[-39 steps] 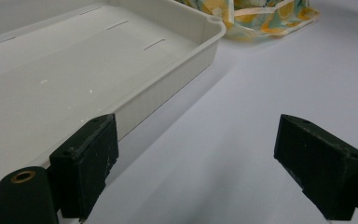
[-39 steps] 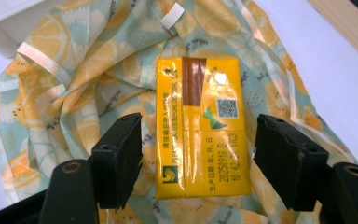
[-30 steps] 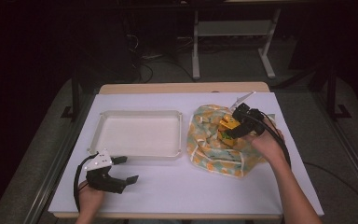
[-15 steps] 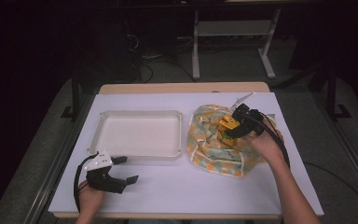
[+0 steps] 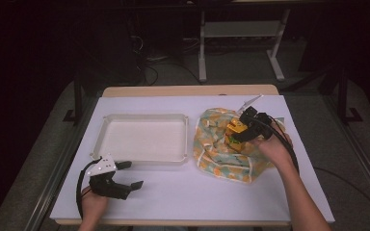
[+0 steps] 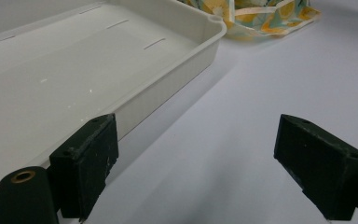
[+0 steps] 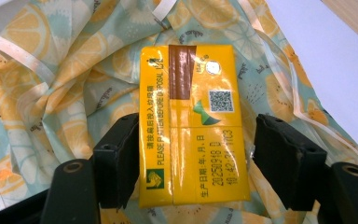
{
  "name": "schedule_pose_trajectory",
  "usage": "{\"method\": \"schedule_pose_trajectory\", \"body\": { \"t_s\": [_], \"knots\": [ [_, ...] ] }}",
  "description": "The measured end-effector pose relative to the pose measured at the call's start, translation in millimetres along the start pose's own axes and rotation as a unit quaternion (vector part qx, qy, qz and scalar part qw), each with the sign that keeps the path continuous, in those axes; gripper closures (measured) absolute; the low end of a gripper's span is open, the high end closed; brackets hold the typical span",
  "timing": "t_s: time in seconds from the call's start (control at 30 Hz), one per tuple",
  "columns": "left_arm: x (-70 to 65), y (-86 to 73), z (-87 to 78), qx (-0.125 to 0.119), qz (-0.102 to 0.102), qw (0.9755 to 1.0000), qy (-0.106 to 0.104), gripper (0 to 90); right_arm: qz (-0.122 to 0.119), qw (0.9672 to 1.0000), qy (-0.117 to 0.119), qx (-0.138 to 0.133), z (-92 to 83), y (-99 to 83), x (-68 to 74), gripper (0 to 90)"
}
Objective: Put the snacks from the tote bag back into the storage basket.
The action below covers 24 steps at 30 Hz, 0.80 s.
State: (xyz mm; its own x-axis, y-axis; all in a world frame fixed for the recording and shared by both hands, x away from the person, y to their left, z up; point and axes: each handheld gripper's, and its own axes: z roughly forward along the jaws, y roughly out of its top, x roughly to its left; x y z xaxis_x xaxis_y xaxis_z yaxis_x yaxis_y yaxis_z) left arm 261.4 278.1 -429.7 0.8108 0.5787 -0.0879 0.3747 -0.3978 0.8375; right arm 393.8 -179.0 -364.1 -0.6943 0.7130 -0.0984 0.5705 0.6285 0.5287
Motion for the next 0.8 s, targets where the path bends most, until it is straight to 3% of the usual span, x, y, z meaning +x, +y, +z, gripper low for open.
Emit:
{"method": "schedule_pose_trajectory", "body": {
  "t_s": [0.8],
  "knots": [
    [-0.1,0.0,0.0,-0.001,0.000,1.0000,0.000,13.5,-0.009,0.9999,-0.004,0.010,5.8,2.7,2.0,39.8]
  ]
}}
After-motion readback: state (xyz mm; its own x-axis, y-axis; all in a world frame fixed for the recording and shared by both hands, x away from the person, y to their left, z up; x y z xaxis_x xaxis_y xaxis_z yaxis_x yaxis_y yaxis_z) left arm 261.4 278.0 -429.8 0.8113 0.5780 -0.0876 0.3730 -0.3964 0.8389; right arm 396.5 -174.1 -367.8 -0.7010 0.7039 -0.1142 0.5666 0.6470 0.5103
